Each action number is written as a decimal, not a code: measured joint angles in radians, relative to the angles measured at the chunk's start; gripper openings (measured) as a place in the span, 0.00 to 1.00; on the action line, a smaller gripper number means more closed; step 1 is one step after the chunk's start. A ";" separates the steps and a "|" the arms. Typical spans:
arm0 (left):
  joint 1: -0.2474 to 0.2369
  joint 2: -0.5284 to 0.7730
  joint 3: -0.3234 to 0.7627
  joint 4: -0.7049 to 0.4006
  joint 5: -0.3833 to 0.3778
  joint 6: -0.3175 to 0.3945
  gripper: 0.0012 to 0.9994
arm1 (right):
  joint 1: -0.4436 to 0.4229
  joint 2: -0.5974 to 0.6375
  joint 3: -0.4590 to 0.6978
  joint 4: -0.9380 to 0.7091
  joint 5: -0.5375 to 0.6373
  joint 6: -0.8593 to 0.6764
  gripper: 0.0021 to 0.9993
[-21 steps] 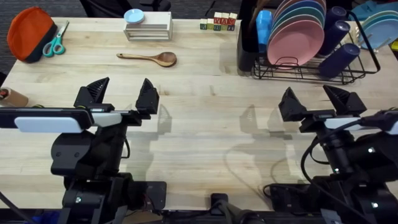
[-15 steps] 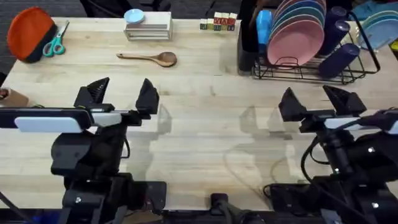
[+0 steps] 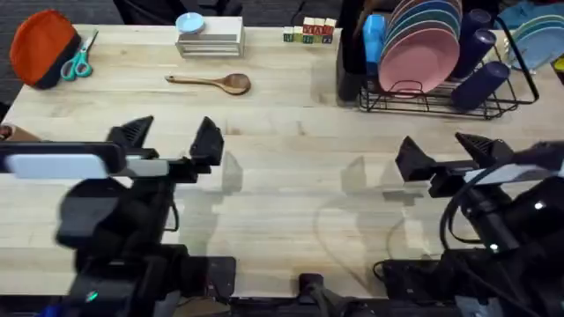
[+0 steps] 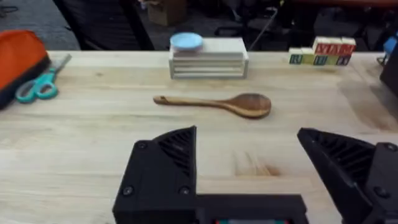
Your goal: Pick up the spoon on the table one by one and put them onto the rack
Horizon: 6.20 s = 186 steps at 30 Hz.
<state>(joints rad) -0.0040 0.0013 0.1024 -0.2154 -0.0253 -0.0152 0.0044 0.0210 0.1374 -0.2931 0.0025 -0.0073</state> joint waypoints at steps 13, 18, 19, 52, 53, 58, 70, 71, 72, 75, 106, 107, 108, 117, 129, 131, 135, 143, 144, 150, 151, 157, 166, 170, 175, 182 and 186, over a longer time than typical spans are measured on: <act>0.000 0.379 0.496 -0.170 -0.052 0.000 0.99 | 0.000 0.551 0.597 -0.177 0.000 0.000 1.00; 0.000 0.573 0.673 -0.267 -0.053 0.000 0.99 | 0.000 0.785 0.847 -0.296 0.000 0.000 1.00; 0.000 0.610 0.709 -0.292 -0.053 0.000 0.99 | 0.000 0.830 0.897 -0.329 0.000 0.000 1.00; 0.100 1.164 1.011 -0.414 0.054 0.463 0.99 | 0.000 1.076 1.123 -0.444 0.000 -0.016 1.00; 0.115 1.179 1.015 -0.403 0.076 0.500 0.99 | 0.000 1.076 1.123 -0.444 0.000 -0.016 1.00; 0.165 1.289 1.046 -0.308 0.169 0.699 0.99 | 0.000 1.076 1.123 -0.444 0.000 -0.016 1.00; 0.164 1.474 1.061 -0.222 0.217 0.968 0.99 | 0.000 1.082 1.124 -0.445 0.000 -0.016 1.00; 0.164 1.487 1.061 -0.217 0.220 0.982 0.99 | 0.000 1.085 1.124 -0.445 0.000 -0.016 1.00; 0.164 1.501 1.061 -0.211 0.223 0.994 0.99 | 0.000 1.088 1.124 -0.446 0.000 -0.016 1.00; 0.165 1.541 1.061 -0.177 0.230 1.020 0.99 | 0.000 1.093 1.124 -0.447 0.000 -0.015 1.00; 0.164 1.876 1.070 -0.030 0.278 1.075 0.99 | 0.000 1.094 1.124 -0.448 0.000 -0.016 1.00; 0.164 1.881 1.071 -0.027 0.284 1.075 0.99 | 0.000 1.094 1.124 -0.448 0.000 -0.016 1.00; 0.165 1.884 1.073 -0.027 0.289 1.075 0.99 | 0.000 1.094 1.124 -0.448 0.000 -0.016 1.00; 0.172 1.931 1.126 -0.074 0.331 1.073 0.99 | 0.000 1.093 1.124 -0.448 0.000 -0.016 1.00; 0.173 1.935 1.138 -0.110 0.333 1.066 0.99 | 0.000 1.094 1.124 -0.448 0.000 -0.016 1.00; 0.173 1.935 1.138 -0.110 0.333 1.062 0.99 | 0.000 1.094 1.124 -0.448 0.000 -0.016 1.00; 0.173 1.935 1.138 -0.111 0.333 1.055 0.99 | 0.000 1.094 1.124 -0.448 0.000 -0.016 1.00; 0.173 1.936 1.137 -0.130 0.344 1.053 0.83 | 0.000 1.094 1.124 -0.448 0.000 -0.017 1.00; 0.172 1.937 1.136 -0.139 0.352 1.052 0.71 | 0.000 1.094 1.124 -0.448 0.000 -0.016 1.00; 0.165 1.937 1.131 -0.165 0.367 1.055 0.38 | 0.000 1.094 1.124 -0.448 0.000 -0.017 1.00; 0.164 1.937 1.130 -0.167 0.370 1.055 0.34 | 0.000 1.094 1.124 -0.448 0.000 -0.017 1.00; 0.163 1.937 1.127 -0.174 0.378 1.055 0.20 | 0.000 1.094 1.124 -0.447 0.000 -0.017 1.00; 0.162 1.939 1.125 -0.178 0.381 1.056 0.04 | 0.000 1.094 1.124 -0.447 0.000 -0.017 1.00; 0.162 1.939 1.125 -0.178 0.381 1.056 0.04 | 0.000 1.094 1.124 -0.447 0.000 -0.017 1.00; 0.162 1.939 1.125 -0.174 0.373 1.056 0.12 | 0.000 1.094 1.124 -0.447 0.000 -0.017 1.00; 0.159 1.933 1.125 -0.191 0.370 1.056 0.04 | 0.000 1.094 1.124 -0.447 0.000 -0.019 1.00; 0.159 1.912 1.116 -0.216 0.342 1.056 0.04 | 0.000 1.094 1.124 -0.447 0.000 -0.019 1.00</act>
<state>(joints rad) 0.1551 1.9134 1.2185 -0.4310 0.3163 1.0409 0.0044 1.1149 1.2613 -0.7403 0.0021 -0.0262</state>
